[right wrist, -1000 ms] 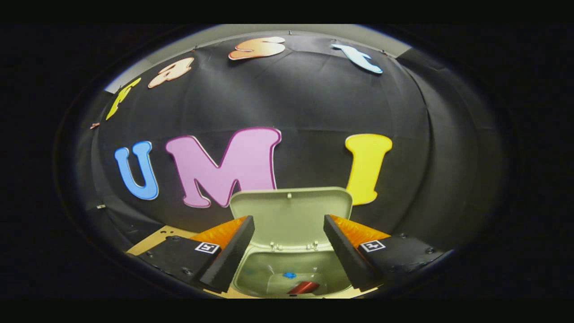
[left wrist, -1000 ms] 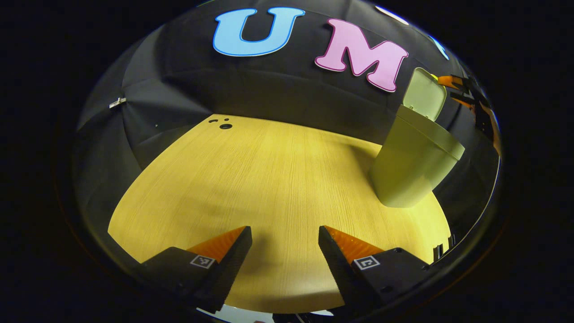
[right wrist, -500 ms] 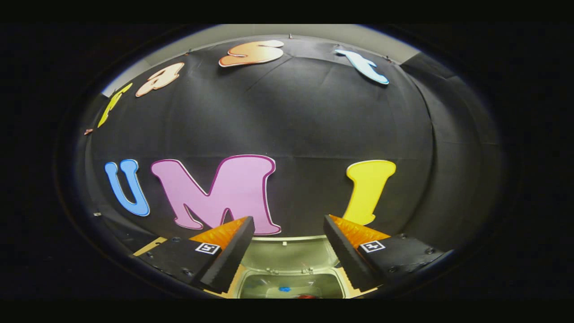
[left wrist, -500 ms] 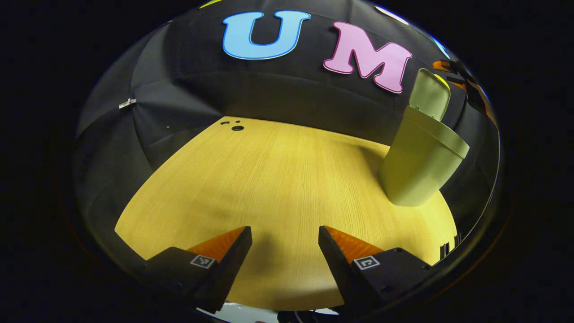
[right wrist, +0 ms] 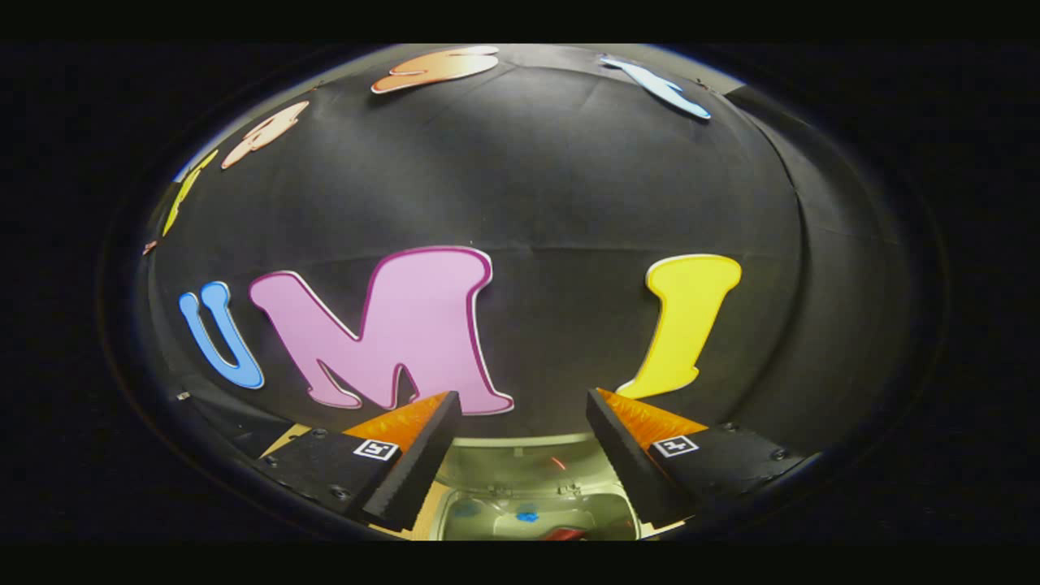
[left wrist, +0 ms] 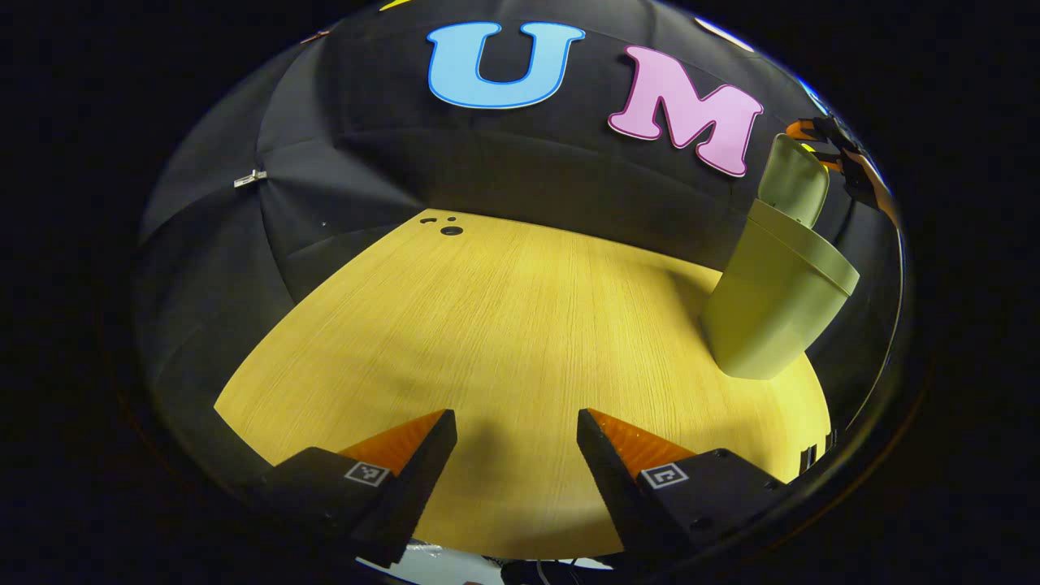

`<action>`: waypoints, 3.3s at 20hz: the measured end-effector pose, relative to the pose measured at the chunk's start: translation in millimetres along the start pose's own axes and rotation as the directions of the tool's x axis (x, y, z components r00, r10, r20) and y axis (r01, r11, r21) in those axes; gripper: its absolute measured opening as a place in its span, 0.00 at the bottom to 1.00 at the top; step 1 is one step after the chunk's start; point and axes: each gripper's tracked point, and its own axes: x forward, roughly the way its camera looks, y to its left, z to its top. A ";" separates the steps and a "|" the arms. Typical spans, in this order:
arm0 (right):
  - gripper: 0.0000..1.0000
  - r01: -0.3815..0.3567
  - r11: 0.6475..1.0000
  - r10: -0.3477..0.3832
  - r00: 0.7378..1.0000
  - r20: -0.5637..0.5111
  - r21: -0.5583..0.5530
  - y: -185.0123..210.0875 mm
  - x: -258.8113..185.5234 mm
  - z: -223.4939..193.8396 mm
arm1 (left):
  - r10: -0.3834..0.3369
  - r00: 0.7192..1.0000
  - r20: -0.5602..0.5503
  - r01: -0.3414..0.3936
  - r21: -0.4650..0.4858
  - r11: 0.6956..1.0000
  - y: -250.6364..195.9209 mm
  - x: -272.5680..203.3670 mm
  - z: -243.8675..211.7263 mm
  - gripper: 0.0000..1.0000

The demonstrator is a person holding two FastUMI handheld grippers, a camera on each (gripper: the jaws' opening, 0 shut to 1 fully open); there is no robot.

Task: Press the lid of the desktop garbage bin to open it, pick up the crumpled paper on the desktop and throw it into the bin, then pick up the pop can on the desktop and drop it into the bin, and finally close the garbage bin lid.

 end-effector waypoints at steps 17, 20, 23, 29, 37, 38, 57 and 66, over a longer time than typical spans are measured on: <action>0.93 0.024 0.999 -0.031 0.989 -0.147 -0.043 -7.2 -97.1 -92.0 | -0.066 0.997 -0.040 0.067 0.034 0.997 1.2 6.9 -17.7 0.96; 0.97 0.029 0.999 -0.037 0.971 -0.237 -0.037 -7.3 -105.9 -141.3 | -0.065 0.997 -0.052 0.067 0.047 0.997 3.0 6.7 -22.2 0.96; 0.99 0.036 0.998 -0.048 0.961 -0.271 -0.050 -6.4 -112.9 -171.1 | -0.060 0.997 -0.056 0.064 0.063 0.996 5.9 7.0 -21.7 0.96; 0.99 0.040 0.999 -0.049 0.953 -0.299 -0.036 -4.0 -122.1 -198.9 | -0.056 0.996 -0.065 0.062 0.083 0.995 5.5 9.3 -21.8 0.96; 1.00 0.044 0.998 -0.054 0.958 -0.281 -0.042 -2.9 -119.5 -208.4 | -0.068 0.995 -0.072 0.074 0.095 0.993 -4.1 17.9 -17.5 0.96; 0.95 0.038 0.998 -0.049 0.961 -0.271 -0.047 -2.8 -117.6 -207.5 | -0.071 0.995 -0.070 0.078 0.096 0.992 -6.4 17.9 -15.2 0.96; 0.99 -0.057 0.997 0.055 0.997 -0.052 -0.043 76.7 -238.6 -176.2 | -0.188 0.909 0.372 0.128 0.181 0.975 -61.3 -98.8 144.4 0.96; 0.99 -0.104 0.994 0.101 0.991 -0.087 -0.026 115.8 -313.6 -225.0 | -0.199 0.828 0.524 0.101 0.209 0.973 -66.0 -164.0 144.2 0.96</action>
